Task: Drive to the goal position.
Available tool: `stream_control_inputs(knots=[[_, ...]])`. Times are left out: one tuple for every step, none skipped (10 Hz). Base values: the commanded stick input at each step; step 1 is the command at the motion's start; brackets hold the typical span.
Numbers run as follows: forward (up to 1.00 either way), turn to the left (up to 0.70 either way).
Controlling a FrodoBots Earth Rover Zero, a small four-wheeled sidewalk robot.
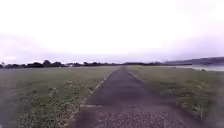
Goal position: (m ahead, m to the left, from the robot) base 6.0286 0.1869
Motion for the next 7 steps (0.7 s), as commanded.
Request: stream_control_inputs(knots=[[0.50,0.00],[0.50,0.00],[0.50,0.00],[0.50,-0.15],[0.50,-0.21],[0.50,-0.25],[0.50,-0.25]])
